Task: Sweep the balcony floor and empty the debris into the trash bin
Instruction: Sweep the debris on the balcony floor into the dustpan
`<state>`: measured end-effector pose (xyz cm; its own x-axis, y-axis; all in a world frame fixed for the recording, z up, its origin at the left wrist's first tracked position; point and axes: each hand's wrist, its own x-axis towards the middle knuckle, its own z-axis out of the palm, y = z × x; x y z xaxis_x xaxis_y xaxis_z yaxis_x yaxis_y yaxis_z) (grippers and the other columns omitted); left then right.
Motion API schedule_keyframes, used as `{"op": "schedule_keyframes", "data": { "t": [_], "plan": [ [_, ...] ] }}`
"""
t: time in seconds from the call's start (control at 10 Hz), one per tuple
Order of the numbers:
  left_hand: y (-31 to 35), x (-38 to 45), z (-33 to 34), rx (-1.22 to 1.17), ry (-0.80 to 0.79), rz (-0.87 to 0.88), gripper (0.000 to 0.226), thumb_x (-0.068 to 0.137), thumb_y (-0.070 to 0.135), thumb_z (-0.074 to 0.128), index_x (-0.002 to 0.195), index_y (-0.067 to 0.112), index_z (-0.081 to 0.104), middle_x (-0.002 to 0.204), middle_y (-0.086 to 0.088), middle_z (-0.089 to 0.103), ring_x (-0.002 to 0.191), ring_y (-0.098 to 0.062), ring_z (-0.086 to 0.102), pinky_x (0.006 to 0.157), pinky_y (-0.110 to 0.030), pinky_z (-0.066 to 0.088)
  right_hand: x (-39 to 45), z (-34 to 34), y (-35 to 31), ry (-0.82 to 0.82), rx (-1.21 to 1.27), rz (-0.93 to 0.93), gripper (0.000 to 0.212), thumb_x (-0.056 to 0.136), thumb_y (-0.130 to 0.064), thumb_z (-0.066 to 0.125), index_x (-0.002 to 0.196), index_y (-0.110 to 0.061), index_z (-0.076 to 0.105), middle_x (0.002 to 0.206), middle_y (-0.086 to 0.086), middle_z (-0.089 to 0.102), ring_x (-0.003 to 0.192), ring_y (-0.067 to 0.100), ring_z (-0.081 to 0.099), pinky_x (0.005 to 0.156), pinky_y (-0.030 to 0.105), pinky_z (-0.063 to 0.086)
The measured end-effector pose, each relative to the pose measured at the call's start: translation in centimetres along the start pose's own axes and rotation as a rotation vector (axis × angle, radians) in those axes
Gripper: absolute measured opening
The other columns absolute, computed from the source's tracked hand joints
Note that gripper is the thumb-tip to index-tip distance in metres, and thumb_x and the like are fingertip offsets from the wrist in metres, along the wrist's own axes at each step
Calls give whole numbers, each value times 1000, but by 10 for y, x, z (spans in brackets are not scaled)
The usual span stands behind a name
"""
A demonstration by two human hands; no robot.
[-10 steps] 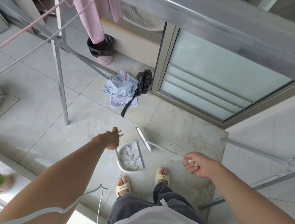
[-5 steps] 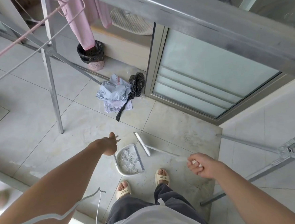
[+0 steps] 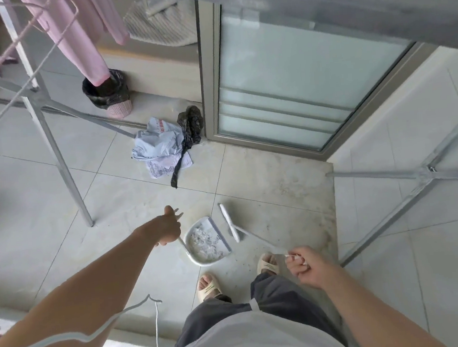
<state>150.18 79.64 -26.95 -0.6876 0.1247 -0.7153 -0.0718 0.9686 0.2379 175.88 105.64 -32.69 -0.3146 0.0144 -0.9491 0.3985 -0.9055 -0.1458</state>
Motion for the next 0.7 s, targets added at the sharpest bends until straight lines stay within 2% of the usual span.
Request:
{"op": "schedule_keyframes", "data": {
  "t": [0.1, 0.2, 0.3, 0.4, 0.5, 0.6, 0.7],
  "plan": [
    [-2, 5, 0, 63, 17, 58, 57, 102, 45, 34, 143, 5, 32, 115, -21, 61, 84, -35, 59, 74, -41, 50, -27, -29, -22, 3, 194, -62, 14, 97, -5, 34, 85, -8, 41, 55, 5, 39, 26, 3, 31, 20, 15, 19],
    [10, -2, -3, 86, 103, 95, 62, 98, 59, 28, 133, 11, 45, 124, -19, 58, 111, -39, 58, 96, -42, 45, -45, -52, -31, -15, 240, -110, 8, 94, -3, 35, 91, -8, 41, 56, 6, 41, 26, 3, 32, 21, 14, 20],
    [29, -9, -1, 146, 161, 150, 56, 98, 58, 31, 127, 15, 50, 131, -13, 56, 124, -35, 50, 103, -40, 36, -65, -73, -41, 59, 185, -166, 10, 96, -4, 35, 89, -5, 43, 61, 6, 38, 27, 2, 31, 21, 13, 21],
    [51, -8, 5, 224, 174, 198, 59, 92, 66, 31, 117, 18, 53, 126, -11, 60, 119, -34, 53, 100, -42, 40, -76, -92, -41, 137, 132, -229, 14, 97, -2, 35, 89, -2, 46, 65, 5, 35, 28, 1, 30, 23, 13, 21],
    [74, -11, 14, 344, 194, 280, 64, 90, 67, 25, 120, 18, 54, 123, -14, 60, 116, -37, 55, 98, -44, 42, -82, -117, -40, 246, 101, -271, 14, 94, 2, 35, 89, -8, 43, 65, 6, 34, 28, 2, 31, 24, 14, 21],
    [97, -16, 23, 466, 198, 335, 65, 88, 67, 20, 118, 20, 53, 121, -13, 61, 112, -36, 57, 96, -43, 45, -90, -142, -38, 314, 116, -297, 17, 94, 4, 31, 90, -4, 46, 66, 6, 34, 27, 1, 31, 24, 12, 20],
    [113, -13, 34, 521, 175, 353, 58, 94, 67, 27, 122, 22, 51, 121, -14, 61, 114, -36, 57, 92, -43, 44, -95, -173, -35, 318, 207, -284, 20, 94, 2, 29, 86, -7, 44, 66, 5, 33, 27, 1, 31, 24, 12, 21]
  ]
}}
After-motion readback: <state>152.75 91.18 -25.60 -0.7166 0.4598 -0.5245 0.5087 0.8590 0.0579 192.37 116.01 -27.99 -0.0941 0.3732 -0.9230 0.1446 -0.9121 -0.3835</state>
